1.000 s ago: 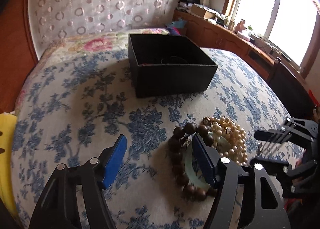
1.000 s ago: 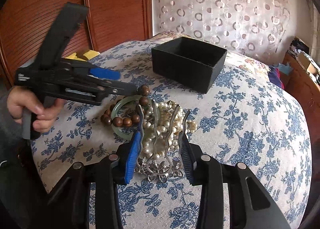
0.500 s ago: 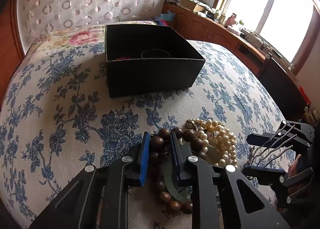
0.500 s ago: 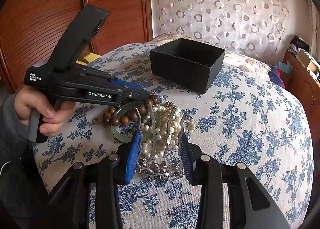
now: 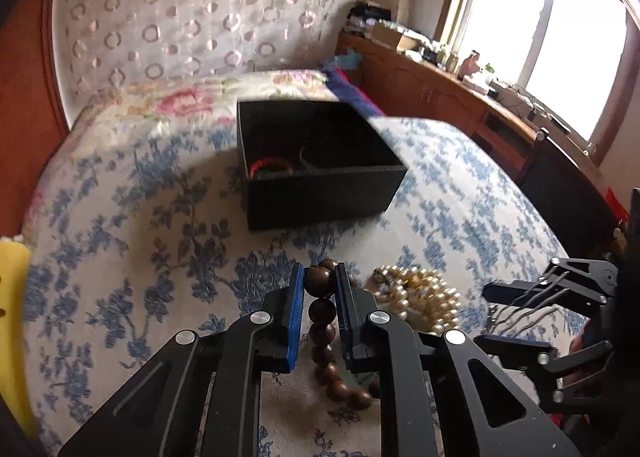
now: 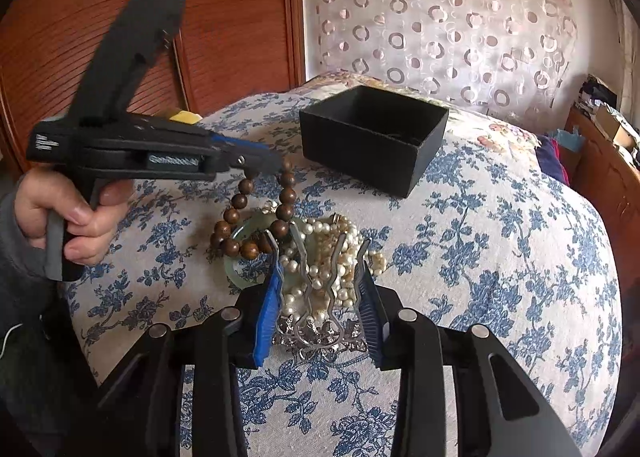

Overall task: Organize jewelry
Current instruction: 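Grasp the dark wooden bead bracelet with the left gripper while the right gripper grasps the silver hair comb, then carry the bead bracelet and comb into the black box and release both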

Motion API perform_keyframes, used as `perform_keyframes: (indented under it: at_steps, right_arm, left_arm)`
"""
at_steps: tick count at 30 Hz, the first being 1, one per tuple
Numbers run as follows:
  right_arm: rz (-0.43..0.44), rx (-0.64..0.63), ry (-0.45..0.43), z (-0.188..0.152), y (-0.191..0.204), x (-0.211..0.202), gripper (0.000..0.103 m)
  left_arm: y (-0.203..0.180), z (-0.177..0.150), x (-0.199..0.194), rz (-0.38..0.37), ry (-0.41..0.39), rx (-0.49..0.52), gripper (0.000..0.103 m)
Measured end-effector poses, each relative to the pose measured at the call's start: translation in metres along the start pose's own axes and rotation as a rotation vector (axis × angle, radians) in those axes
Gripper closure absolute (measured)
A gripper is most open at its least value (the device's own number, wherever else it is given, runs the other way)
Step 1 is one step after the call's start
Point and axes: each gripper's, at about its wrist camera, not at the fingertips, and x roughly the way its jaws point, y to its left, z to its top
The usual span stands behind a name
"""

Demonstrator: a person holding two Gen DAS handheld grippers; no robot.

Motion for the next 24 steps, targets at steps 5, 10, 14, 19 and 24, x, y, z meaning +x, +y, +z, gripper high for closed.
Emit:
perform_keyframes:
  at_steps: [5, 10, 14, 19, 24]
  right_arm:
    - [-0.004, -0.003, -0.021, 0.007, 0.0, -0.005, 0.064]
    - [-0.012, -0.009, -0.04, 0.016, -0.003, -0.008, 0.064]
    - [-0.024, -0.013, -0.057, 0.026, -0.007, -0.01, 0.064]
    - [-0.035, -0.03, -0.075, 0.045, -0.017, -0.01, 0.064]
    - [-0.04, -0.044, -0.106, 0.07, -0.028, -0.005, 0.064]
  left_arm:
    - [-0.012, 0.009, -0.022, 0.009, -0.064, 0.024, 0.089]
    - [-0.015, 0.019, -0.036, 0.013, -0.112, 0.033, 0.089]
    - [-0.014, 0.027, -0.042, 0.024, -0.14, 0.042, 0.089]
    - [-0.013, 0.041, -0.045, 0.024, -0.182, 0.048, 0.089]
    - [-0.008, 0.059, -0.042, 0.036, -0.202, 0.058, 0.089]
